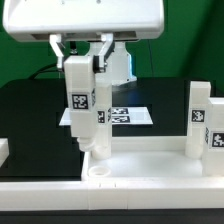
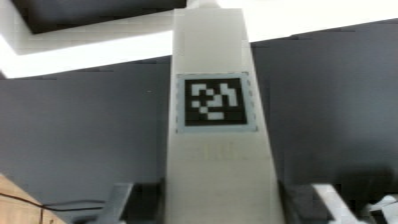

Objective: Assemble desk

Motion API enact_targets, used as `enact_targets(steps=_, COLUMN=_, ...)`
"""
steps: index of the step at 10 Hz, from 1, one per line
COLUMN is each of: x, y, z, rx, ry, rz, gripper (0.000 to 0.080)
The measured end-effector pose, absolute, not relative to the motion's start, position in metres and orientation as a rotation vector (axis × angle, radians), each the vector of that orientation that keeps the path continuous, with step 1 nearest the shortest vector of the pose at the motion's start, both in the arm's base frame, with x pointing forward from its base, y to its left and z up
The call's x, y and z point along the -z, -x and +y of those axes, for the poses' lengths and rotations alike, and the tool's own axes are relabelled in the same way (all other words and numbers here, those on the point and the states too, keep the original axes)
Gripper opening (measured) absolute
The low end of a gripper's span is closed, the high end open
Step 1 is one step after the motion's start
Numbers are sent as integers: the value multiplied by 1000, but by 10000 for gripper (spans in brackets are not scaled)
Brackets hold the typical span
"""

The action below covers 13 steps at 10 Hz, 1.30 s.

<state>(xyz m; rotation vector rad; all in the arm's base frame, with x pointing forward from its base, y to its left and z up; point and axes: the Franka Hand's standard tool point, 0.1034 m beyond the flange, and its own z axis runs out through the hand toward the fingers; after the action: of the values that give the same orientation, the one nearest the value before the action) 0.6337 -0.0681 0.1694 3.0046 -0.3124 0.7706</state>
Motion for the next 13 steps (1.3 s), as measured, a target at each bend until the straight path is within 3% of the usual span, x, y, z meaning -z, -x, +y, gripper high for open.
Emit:
enact_targets(steps=6, x=-143, y=-638, z=-54, rx=-763, ry=-3000, rz=-303, gripper=291)
enact_targets(steps=13, x=-126, y=-636, z=-52, rx=-783, ry=-2973, rz=-283, gripper=291)
